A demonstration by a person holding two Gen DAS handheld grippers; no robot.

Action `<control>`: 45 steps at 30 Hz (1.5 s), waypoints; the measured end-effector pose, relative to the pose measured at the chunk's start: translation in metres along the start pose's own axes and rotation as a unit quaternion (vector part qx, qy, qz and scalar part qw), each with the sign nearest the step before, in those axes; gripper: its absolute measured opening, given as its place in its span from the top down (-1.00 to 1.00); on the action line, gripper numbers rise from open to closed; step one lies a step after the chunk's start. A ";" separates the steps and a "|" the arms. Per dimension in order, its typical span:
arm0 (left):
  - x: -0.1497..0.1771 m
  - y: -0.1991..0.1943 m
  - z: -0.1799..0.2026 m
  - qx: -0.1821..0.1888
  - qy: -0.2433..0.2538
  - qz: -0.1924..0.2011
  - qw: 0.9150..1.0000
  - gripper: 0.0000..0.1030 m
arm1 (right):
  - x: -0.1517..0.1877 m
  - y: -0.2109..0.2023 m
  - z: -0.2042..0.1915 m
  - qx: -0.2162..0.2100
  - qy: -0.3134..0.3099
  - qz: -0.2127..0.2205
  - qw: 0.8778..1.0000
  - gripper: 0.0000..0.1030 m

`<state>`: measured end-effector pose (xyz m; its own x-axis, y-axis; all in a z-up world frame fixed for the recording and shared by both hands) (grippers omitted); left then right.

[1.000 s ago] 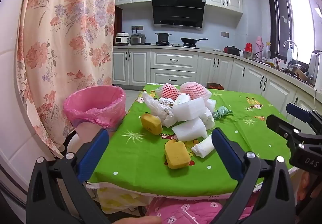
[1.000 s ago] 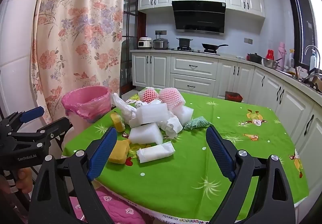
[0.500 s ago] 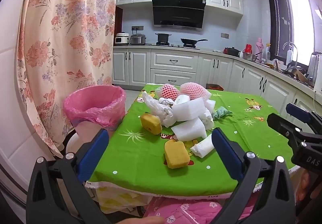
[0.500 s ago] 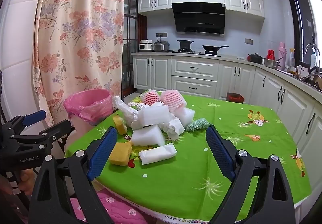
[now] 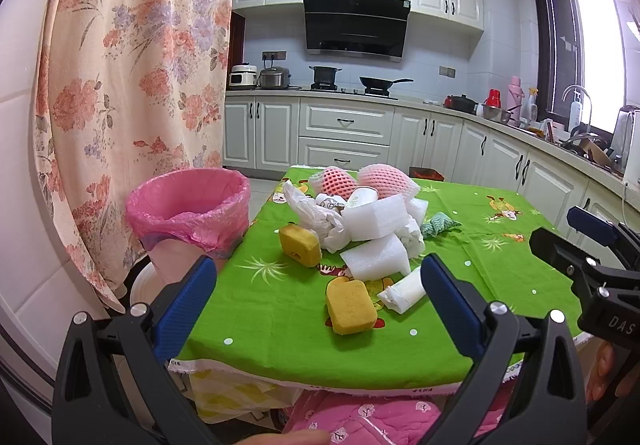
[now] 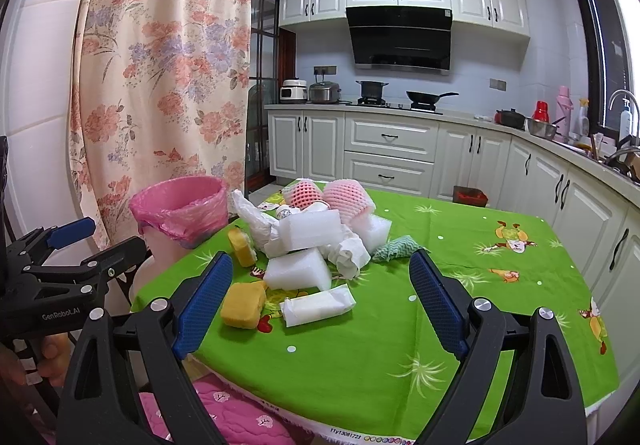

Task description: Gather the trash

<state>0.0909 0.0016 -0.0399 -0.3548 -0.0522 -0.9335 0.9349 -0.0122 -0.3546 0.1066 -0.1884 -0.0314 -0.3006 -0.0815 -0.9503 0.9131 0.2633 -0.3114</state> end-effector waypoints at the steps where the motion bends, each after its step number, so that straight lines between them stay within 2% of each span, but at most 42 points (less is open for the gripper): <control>1: 0.000 0.001 -0.001 0.000 -0.001 0.000 1.000 -0.91 | 0.000 0.000 0.000 0.000 0.000 0.001 1.000 -0.64; 45: -0.003 -0.001 -0.002 0.001 0.002 0.004 1.000 -0.91 | -0.001 -0.002 -0.003 -0.005 0.002 0.005 1.000 -0.64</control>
Point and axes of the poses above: each gripper's, at about its wrist camera, not at the fingertips, and y roughly the way its jaws point, z to its right, x to its underside, the point moved 10 cm from there along y, roughly the way its jaws point, and after that the axes turned 3 degrees about z, right-handed, at the moved point
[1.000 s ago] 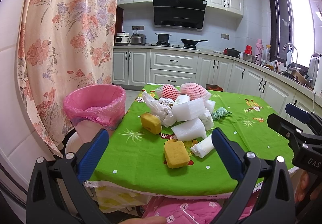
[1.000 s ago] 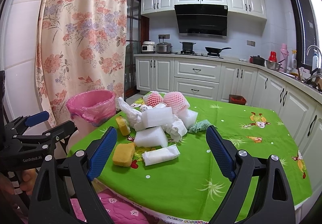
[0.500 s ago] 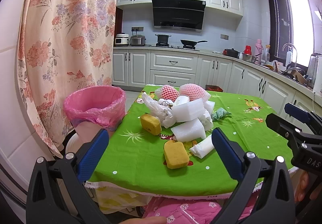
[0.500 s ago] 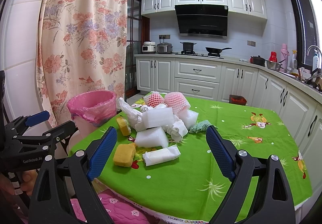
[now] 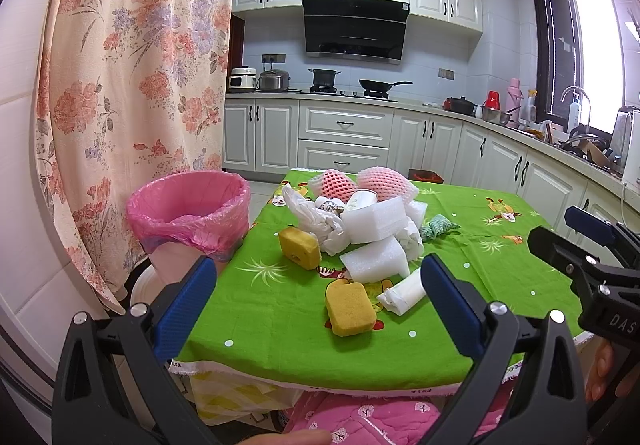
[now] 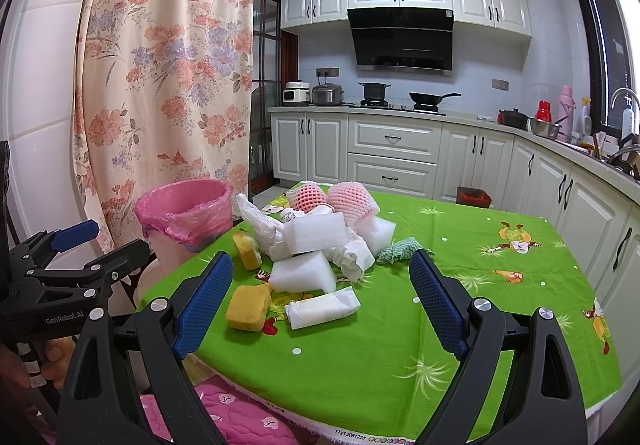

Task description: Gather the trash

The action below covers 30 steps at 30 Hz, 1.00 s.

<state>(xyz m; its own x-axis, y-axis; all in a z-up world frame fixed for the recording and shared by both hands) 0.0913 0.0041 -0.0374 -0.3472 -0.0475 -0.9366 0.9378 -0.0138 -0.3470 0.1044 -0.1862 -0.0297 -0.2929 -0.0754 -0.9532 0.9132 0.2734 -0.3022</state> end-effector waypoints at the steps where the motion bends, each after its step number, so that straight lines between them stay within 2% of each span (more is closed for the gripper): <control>1: 0.000 0.000 0.000 0.000 0.000 0.000 1.000 -0.91 | 0.000 0.000 0.000 0.000 0.000 0.000 1.000 -0.64; 30: -0.003 -0.001 -0.001 -0.001 0.001 0.003 1.000 -0.91 | 0.001 0.000 -0.003 -0.001 0.004 -0.003 1.000 -0.64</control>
Point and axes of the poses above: each gripper's, at about its wrist camera, not at the fingertips, and y roughly the way its jaws point, z to its right, x to its underside, the point moved 10 cm from there along y, roughly the way its jaws point, and after that the axes turned 3 degrees about z, right-handed, at the moved point
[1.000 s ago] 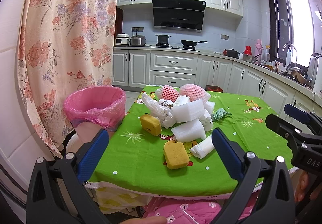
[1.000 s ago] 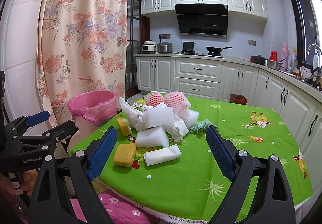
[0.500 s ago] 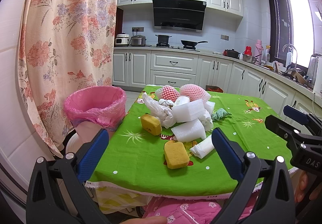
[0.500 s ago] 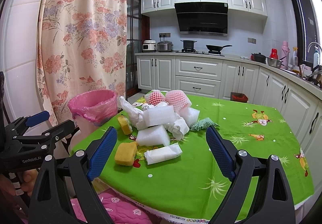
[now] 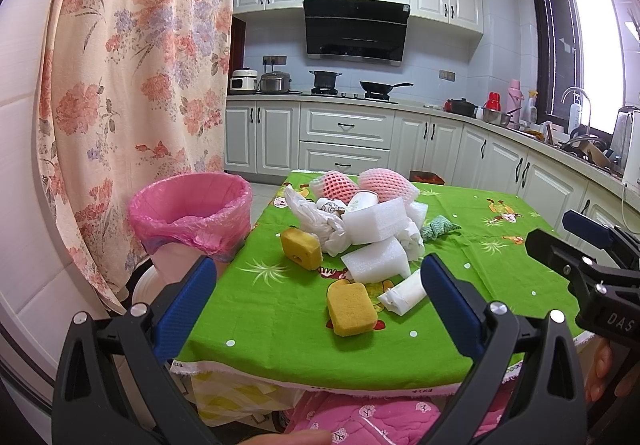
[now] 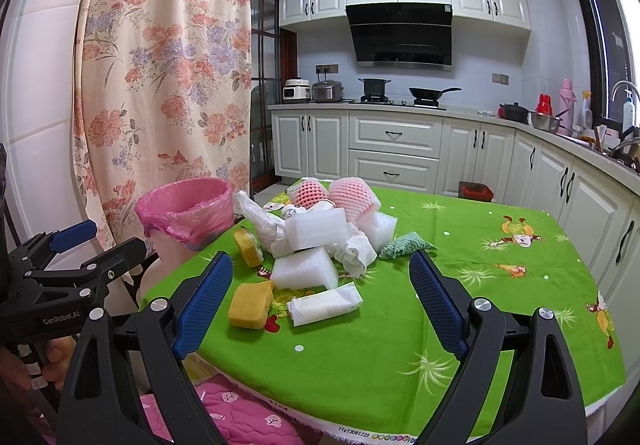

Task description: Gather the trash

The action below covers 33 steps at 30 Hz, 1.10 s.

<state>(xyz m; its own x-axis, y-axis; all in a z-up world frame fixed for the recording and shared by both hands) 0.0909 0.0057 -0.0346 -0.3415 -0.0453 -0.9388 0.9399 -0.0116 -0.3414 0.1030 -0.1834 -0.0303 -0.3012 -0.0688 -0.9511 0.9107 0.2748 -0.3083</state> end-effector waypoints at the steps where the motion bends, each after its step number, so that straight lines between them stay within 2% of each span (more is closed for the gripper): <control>1: 0.000 0.000 0.000 0.001 0.000 0.000 1.000 -0.91 | 0.000 0.000 0.001 0.000 0.000 0.000 1.000 -0.64; 8: 0.001 0.003 0.001 0.003 0.008 -0.003 1.000 -0.91 | 0.000 -0.001 0.001 0.010 0.005 0.002 1.000 -0.64; 12: 0.006 0.006 -0.001 0.003 0.005 -0.007 1.000 -0.91 | 0.007 0.008 0.002 0.016 0.010 -0.013 1.000 -0.64; 15: 0.011 0.014 -0.006 0.005 -0.003 -0.018 1.000 -0.91 | 0.017 0.024 0.008 0.022 0.009 -0.034 0.999 -0.64; 19: 0.031 0.040 -0.016 0.014 -0.026 -0.061 0.998 -0.91 | 0.034 0.044 0.022 0.025 0.015 -0.058 0.998 -0.64; 22: 0.046 0.062 -0.023 -0.002 -0.017 -0.086 0.996 -0.91 | 0.048 0.063 0.026 0.021 0.032 -0.079 0.996 -0.64; 29: 0.074 0.098 -0.038 -0.002 -0.027 -0.102 0.994 -0.91 | 0.076 0.111 0.033 0.022 0.071 -0.125 0.989 -0.64; 33: 0.087 0.115 -0.049 -0.009 -0.047 -0.099 0.994 -0.91 | 0.085 0.141 0.030 0.039 0.076 -0.141 0.986 -0.64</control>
Point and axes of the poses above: each gripper's, at about its wrist camera, not at the fingertips, and y roughly the way its jaws point, z to its right, x to its underside, the point moved 10 cm from there along y, roughly the way its jaws point, and after that the axes turned 3 degrees about z, right-handed, at the moved point
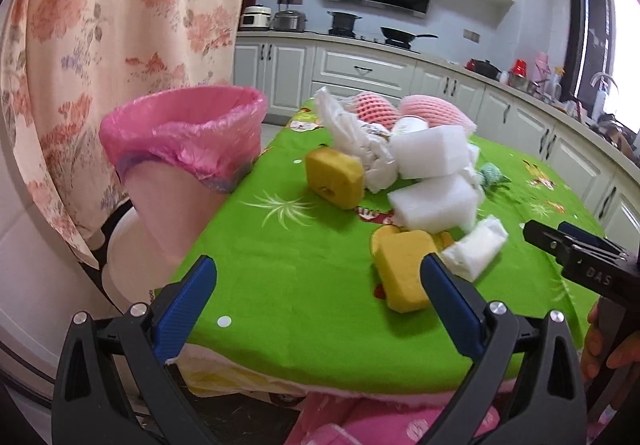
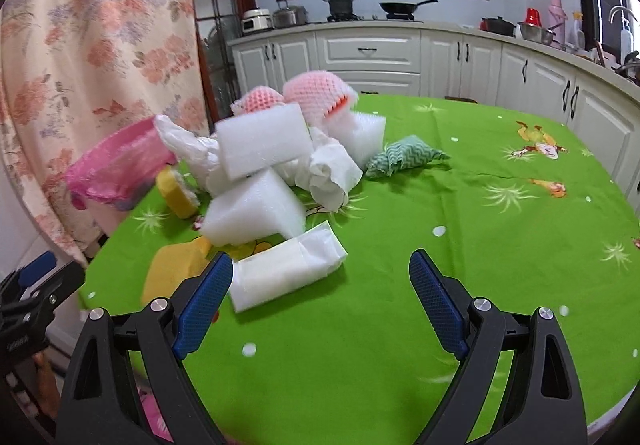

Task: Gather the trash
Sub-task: 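Grasp the yellow sponge with the left tool while the right tool grasps the white paper packet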

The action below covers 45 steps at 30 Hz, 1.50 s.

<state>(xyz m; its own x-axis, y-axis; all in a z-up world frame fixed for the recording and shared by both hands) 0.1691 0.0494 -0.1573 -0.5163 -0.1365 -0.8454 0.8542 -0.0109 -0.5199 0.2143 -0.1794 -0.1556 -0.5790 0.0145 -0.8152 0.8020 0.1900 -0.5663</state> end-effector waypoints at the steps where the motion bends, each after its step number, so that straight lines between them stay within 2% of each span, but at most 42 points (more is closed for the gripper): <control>1: 0.004 0.007 -0.003 0.000 -0.009 -0.006 1.000 -0.91 | 0.000 0.008 -0.002 0.004 0.003 -0.005 1.000 -0.64; 4: 0.012 0.021 -0.003 -0.005 -0.011 -0.018 1.000 -0.91 | -0.001 0.027 -0.004 0.021 0.010 -0.016 1.000 -0.64; 10: 0.022 0.027 0.000 -0.006 0.010 -0.015 1.000 -0.91 | 0.001 0.052 -0.013 0.026 0.023 -0.040 0.999 -0.64; 16: 0.027 0.030 0.001 -0.006 0.015 -0.023 1.000 -0.91 | 0.015 0.070 -0.015 0.055 -0.003 -0.079 0.995 -0.64; 20: 0.025 0.032 0.010 -0.001 0.017 -0.031 0.999 -0.91 | 0.022 0.061 0.001 0.060 -0.012 -0.088 0.994 -0.58; 22: 0.024 0.036 0.018 0.008 0.014 -0.037 0.999 -0.91 | 0.026 0.054 0.013 0.056 -0.007 -0.091 0.994 -0.39; 26: 0.021 0.045 0.038 0.020 0.013 -0.049 0.998 -0.91 | 0.029 0.042 0.031 0.058 -0.003 -0.087 0.994 -0.24; 32: 0.023 0.062 0.056 0.016 0.008 -0.073 0.997 -0.91 | 0.031 0.034 0.055 0.062 0.019 -0.080 0.995 -0.23; 36: 0.023 0.068 0.066 0.012 0.021 -0.079 0.997 -0.91 | 0.025 0.031 0.071 0.055 0.063 -0.076 0.994 -0.25; 41: 0.020 0.077 0.072 0.003 0.025 -0.086 0.996 -0.90 | 0.021 0.044 0.062 0.041 0.058 -0.082 0.994 -0.25; 42: 0.020 0.080 0.073 0.002 0.026 -0.089 0.996 -0.86 | 0.022 0.046 0.061 0.041 0.054 -0.084 0.994 -0.25; 44: 0.022 0.085 0.076 -0.002 0.034 -0.095 0.995 -0.65 | 0.025 0.053 0.060 0.043 0.047 -0.093 0.994 -0.22; 45: 0.022 0.087 0.076 0.000 0.036 -0.097 0.995 -0.60 | 0.027 0.055 0.061 0.045 0.045 -0.095 0.993 -0.15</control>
<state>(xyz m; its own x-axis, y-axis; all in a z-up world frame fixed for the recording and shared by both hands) 0.2365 -0.0303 -0.2118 -0.6752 -0.0614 -0.7351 0.7374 -0.0296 -0.6748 0.2515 -0.2286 -0.2160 -0.7291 0.0750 -0.6802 0.6840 0.1100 -0.7211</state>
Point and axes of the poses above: each gripper's, at about its wrist camera, not at the fingertips, and y roughly the way its jaws point, z to its right, x to its underside, the point moved 10 cm from there along y, roughly the way its jaws point, and after that the axes turned 3 degrees about z, right-handed, at the moved point
